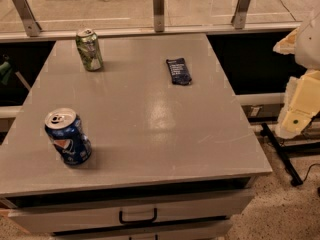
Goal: Move green can near rxbar blueberry
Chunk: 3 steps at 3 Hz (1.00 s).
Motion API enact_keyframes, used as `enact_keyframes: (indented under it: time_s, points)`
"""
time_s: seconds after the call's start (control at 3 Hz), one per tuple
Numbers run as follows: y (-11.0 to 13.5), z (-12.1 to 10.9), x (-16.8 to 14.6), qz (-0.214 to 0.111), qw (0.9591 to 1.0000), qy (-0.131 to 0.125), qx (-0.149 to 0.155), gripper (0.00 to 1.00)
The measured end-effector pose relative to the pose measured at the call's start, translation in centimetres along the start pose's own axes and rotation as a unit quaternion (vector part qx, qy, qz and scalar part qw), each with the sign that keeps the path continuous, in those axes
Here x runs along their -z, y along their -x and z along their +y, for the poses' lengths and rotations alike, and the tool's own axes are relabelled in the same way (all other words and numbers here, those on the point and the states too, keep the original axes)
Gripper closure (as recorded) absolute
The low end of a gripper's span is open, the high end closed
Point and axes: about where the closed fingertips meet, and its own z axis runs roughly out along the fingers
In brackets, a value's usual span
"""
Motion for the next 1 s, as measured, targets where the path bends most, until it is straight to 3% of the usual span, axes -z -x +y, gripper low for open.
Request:
enact_keyframes:
  time_s: [0.33, 0.67, 1.0]
  points:
    - [0.1, -0.1, 0.0, -0.001, 1.0000, -0.002, 0.001, 0.00]
    - [5.3, -2.5, -0.9, -0.032, 0.9983, -0.015, 0.047, 0.00]
    - [14.6, -5.9, -2.3, -0.082, 0.9902, -0.040, 0.105, 0.00]
